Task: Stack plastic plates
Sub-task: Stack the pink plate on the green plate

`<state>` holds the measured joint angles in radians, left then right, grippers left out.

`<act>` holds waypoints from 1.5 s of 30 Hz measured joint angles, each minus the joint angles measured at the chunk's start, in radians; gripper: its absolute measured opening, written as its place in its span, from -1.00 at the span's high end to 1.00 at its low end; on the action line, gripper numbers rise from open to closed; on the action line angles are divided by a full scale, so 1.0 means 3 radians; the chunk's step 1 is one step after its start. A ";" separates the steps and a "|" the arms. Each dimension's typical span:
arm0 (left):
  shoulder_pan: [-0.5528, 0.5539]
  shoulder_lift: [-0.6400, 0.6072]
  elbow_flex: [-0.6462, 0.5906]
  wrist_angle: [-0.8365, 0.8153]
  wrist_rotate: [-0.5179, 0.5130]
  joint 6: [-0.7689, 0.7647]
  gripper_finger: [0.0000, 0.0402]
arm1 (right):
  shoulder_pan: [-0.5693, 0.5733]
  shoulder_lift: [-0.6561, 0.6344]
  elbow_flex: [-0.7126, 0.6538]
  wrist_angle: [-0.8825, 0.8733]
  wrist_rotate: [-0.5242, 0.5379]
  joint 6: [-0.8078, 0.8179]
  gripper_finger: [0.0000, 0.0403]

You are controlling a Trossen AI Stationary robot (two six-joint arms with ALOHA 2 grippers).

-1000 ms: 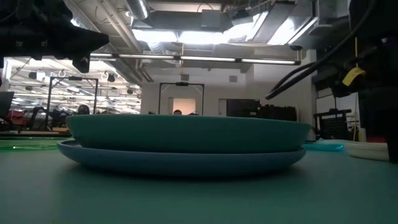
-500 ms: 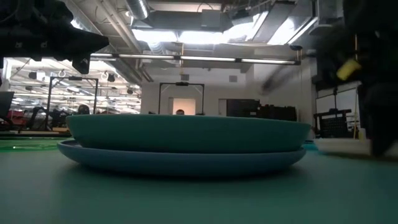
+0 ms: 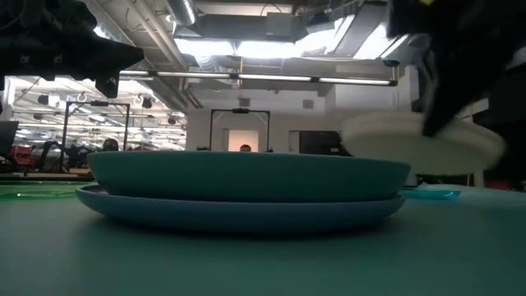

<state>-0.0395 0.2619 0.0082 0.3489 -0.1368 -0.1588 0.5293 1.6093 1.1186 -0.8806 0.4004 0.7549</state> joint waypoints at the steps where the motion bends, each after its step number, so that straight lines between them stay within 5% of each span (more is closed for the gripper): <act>1: -0.0001 0.0000 0.0000 0.0000 0.0007 -0.0014 0.97 | 0.0000 0.0000 0.0031 0.0065 0.0036 -0.0109 1.00; 11: 0.0000 0.0000 0.0000 0.0002 0.0013 -0.0037 0.97 | 0.0000 0.0040 0.0055 0.1369 -0.0052 -0.1687 1.00; 19: 0.0000 0.0000 0.0001 0.0005 0.0051 -0.0061 0.97 | -0.0027 0.0396 0.0055 0.2306 -0.0487 -0.2751 1.00; 26: 0.0000 -0.0001 0.0001 0.0011 0.0060 -0.0061 0.97 | -0.0200 0.0743 0.0052 0.2584 -0.0920 -0.2786 1.00; 39: 0.0000 -0.0001 0.0001 0.0013 0.0084 -0.0052 0.97 | -0.0267 0.0797 0.0052 0.2560 -0.0989 -0.2608 0.98; 45: -0.0001 -0.0001 0.0001 0.0007 0.0163 -0.0049 0.97 | -0.0305 0.0871 0.0054 0.2537 -0.1084 -0.2358 0.73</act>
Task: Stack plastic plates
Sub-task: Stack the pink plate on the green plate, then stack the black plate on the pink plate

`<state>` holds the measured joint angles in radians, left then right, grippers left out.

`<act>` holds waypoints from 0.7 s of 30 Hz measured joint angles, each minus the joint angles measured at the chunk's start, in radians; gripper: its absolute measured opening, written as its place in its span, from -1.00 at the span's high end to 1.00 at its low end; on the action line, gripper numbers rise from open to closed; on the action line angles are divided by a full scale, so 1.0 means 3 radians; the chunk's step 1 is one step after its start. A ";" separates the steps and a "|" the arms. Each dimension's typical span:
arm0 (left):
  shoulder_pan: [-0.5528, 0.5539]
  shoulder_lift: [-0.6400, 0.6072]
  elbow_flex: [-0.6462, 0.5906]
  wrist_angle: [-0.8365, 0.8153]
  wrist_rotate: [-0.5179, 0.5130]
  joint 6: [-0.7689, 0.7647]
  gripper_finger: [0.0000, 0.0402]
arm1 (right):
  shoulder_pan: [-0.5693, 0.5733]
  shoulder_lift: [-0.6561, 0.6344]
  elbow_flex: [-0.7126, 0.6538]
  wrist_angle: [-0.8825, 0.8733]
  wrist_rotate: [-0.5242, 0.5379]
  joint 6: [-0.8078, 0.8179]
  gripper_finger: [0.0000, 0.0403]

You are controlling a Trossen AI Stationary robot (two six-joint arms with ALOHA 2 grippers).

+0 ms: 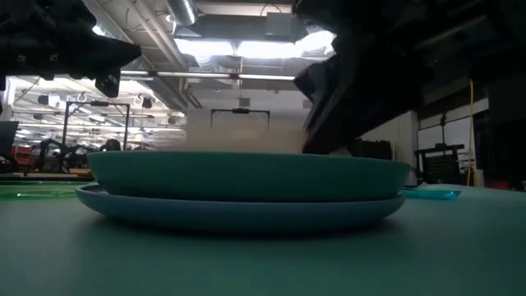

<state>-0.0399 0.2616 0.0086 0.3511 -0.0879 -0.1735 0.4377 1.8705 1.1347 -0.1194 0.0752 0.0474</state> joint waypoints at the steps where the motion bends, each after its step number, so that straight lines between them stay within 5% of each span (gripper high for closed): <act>1: 0.0000 0.0000 0.0000 0.0008 -0.0024 -0.0001 0.97 | 0.0000 0.0012 0.0000 0.0018 -0.0017 0.0003 0.66; 9: 0.0000 0.0000 0.0000 -0.0005 -0.0195 -0.0082 0.91 | 0.0000 -0.0151 -0.0001 -0.0273 0.0031 0.0104 0.26; 21: -0.0021 0.0142 0.0208 0.0015 0.0166 -0.0131 0.32 | 0.0355 -0.1034 -0.0218 -0.0412 0.0684 0.0449 0.23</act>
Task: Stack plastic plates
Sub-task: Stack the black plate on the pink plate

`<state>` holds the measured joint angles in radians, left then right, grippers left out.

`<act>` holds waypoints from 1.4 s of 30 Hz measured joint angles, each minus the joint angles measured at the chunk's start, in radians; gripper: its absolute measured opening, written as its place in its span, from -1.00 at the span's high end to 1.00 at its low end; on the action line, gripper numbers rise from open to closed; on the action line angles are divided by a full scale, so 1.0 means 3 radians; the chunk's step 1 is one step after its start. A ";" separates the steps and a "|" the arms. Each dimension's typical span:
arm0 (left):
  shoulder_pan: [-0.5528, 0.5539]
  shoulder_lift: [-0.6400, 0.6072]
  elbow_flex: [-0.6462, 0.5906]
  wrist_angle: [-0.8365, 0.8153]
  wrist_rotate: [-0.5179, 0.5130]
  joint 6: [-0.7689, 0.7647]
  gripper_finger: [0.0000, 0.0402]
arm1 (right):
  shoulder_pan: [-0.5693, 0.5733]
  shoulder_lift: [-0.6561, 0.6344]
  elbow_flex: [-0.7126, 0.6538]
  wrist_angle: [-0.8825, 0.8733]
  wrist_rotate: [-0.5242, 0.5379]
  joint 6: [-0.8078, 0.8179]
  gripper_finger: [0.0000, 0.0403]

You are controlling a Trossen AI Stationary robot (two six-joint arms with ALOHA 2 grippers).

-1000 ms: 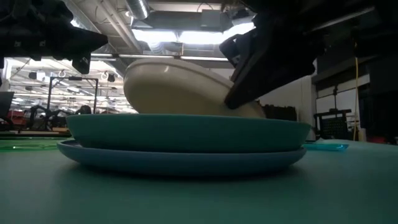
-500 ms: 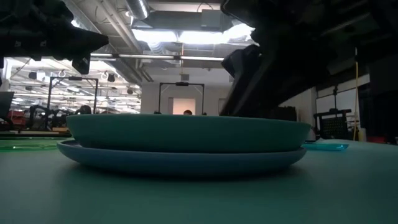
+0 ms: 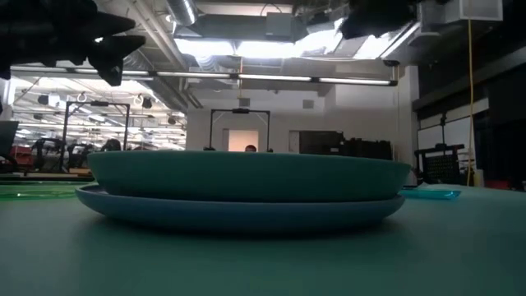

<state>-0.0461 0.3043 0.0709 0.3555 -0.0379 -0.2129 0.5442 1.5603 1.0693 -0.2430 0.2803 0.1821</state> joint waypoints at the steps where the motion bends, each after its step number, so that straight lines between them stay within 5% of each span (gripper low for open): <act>1: -0.0018 0.0033 0.0016 -0.0011 -0.0008 -0.0013 0.32 | 0.0058 -0.0050 -0.0104 0.0087 0.0108 0.0058 0.23; 8: -0.0193 0.0600 0.0390 -0.0139 -0.0016 0.0020 0.33 | 0.0379 -0.0343 -0.1029 0.0975 0.0845 0.0608 0.23; 16: -0.0538 0.1363 0.1079 -0.1287 -0.0042 -0.0326 0.33 | 0.0637 -0.0349 -0.1731 0.2134 0.1624 0.0685 0.23; 30: -0.1546 0.2340 0.2242 -0.3501 -0.0162 -0.2108 0.33 | 0.0628 -0.0321 -0.1883 0.2434 0.1672 0.0609 0.23; 42: -0.2366 0.2794 0.2335 -0.4723 0.0220 -0.4263 0.34 | 0.0628 -0.0320 -0.1883 0.2456 0.1570 0.0404 0.23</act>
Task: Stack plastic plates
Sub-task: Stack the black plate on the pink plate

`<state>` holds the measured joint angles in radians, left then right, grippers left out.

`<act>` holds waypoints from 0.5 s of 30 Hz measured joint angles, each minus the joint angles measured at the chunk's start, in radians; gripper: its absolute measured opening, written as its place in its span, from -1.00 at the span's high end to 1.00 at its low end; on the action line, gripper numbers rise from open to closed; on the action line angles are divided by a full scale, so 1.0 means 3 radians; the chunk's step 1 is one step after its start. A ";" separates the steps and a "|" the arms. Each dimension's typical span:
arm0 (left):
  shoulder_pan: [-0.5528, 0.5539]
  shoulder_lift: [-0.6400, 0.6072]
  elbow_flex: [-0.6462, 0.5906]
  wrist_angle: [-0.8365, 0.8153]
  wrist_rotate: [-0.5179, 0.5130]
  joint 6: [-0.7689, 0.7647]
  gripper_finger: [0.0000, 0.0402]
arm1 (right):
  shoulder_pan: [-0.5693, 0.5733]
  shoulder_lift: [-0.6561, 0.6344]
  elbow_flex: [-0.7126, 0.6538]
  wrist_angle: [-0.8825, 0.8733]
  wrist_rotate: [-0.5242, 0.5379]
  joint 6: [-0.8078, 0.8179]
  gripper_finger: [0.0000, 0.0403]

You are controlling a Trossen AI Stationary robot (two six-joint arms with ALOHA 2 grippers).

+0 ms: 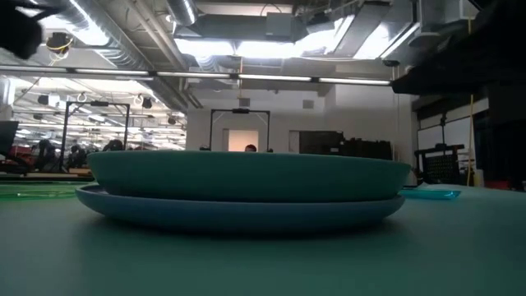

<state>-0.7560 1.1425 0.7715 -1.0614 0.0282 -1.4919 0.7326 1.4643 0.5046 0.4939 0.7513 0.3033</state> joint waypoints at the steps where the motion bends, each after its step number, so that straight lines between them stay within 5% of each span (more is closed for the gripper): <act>1: -0.0039 0.0030 0.0000 -0.0036 0.0001 -0.0063 0.34 | 0.0000 0.0000 0.0000 -0.0004 -0.0036 -0.0009 0.23; 15: -0.0101 0.0385 -0.0257 0.0227 0.0271 0.0107 0.34 | 0.0003 0.0003 0.0000 -0.0014 -0.0058 -0.0017 0.23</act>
<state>-0.7863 1.2579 0.6945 -0.9934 0.1095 -1.4599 0.7334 1.4651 0.5045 0.4896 0.7338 0.2981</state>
